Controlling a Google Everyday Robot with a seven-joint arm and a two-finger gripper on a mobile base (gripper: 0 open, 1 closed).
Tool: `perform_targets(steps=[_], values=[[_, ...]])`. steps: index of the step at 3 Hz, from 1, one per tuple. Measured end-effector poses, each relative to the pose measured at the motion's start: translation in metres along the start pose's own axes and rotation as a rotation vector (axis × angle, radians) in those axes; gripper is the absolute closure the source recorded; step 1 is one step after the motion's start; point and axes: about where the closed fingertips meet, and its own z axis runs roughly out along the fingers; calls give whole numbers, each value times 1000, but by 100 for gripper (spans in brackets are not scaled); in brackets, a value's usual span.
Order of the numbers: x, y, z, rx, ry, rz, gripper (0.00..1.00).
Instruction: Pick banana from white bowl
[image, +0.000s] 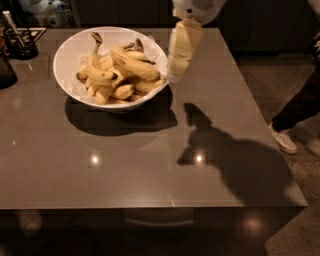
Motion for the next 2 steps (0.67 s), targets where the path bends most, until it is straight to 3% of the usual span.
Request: perform_targets(steps=[1,2], values=[[-23,-18,23,-61,-3,11,0],[-31,-26,24,-39,-24,7,0]])
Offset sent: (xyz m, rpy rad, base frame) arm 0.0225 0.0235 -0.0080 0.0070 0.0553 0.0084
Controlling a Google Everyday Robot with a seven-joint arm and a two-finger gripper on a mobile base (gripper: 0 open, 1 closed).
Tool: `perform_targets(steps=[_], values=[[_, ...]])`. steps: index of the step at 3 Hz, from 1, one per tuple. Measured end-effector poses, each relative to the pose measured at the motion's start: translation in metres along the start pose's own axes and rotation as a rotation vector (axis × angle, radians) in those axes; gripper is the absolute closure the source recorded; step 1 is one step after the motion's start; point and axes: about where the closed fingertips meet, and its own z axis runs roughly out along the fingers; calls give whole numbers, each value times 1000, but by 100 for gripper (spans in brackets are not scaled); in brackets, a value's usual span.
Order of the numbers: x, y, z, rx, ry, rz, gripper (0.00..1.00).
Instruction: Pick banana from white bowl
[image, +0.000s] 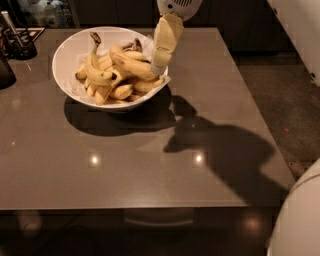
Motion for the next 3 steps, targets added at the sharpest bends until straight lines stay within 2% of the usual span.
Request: perform_targets(steps=[1,2,3], values=[[-16,-10,12,1,-35,44,0],[-35,-18,27,-13,-19,88,0],[-53,-21,39,-26,-6,98,0]])
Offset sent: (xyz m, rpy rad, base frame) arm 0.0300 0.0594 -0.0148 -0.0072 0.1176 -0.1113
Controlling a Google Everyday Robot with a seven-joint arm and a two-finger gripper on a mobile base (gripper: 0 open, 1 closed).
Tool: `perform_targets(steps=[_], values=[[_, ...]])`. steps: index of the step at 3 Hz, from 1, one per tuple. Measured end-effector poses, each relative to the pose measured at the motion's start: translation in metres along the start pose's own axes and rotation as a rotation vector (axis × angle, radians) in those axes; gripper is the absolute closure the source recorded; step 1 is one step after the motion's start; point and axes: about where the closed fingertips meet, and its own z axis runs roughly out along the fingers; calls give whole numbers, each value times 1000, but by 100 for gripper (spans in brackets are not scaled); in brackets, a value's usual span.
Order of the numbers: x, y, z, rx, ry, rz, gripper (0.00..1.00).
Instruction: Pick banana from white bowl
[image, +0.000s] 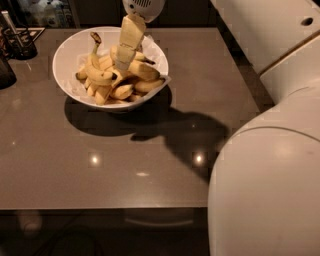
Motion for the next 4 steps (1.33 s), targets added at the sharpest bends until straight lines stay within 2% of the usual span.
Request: perform_targets(steps=[2,4], values=[[-18,-4,13,-10,7,19,1],[-16,-11,30,-28,26,66,13]])
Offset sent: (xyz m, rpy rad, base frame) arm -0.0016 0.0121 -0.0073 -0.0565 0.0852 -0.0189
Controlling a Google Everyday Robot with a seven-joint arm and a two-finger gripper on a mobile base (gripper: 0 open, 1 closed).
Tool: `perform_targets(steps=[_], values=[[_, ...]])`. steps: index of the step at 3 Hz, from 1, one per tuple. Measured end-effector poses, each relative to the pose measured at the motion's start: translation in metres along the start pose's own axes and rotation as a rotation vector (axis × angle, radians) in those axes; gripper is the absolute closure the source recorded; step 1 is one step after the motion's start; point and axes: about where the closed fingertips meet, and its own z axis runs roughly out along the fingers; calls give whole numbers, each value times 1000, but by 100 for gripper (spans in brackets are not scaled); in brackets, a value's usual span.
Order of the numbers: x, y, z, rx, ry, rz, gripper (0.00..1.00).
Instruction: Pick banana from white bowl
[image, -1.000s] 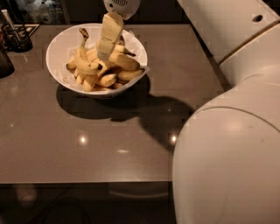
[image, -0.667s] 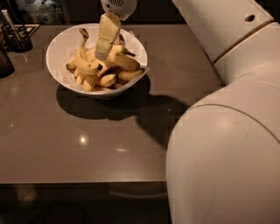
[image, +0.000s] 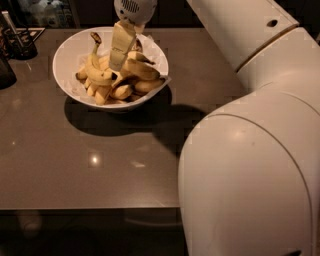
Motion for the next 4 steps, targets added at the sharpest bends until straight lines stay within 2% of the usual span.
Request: perform_targets(steps=[2,4], values=[[6,-10,21,-27,21,65,16],[7,-17,32,-43,27,94,34]])
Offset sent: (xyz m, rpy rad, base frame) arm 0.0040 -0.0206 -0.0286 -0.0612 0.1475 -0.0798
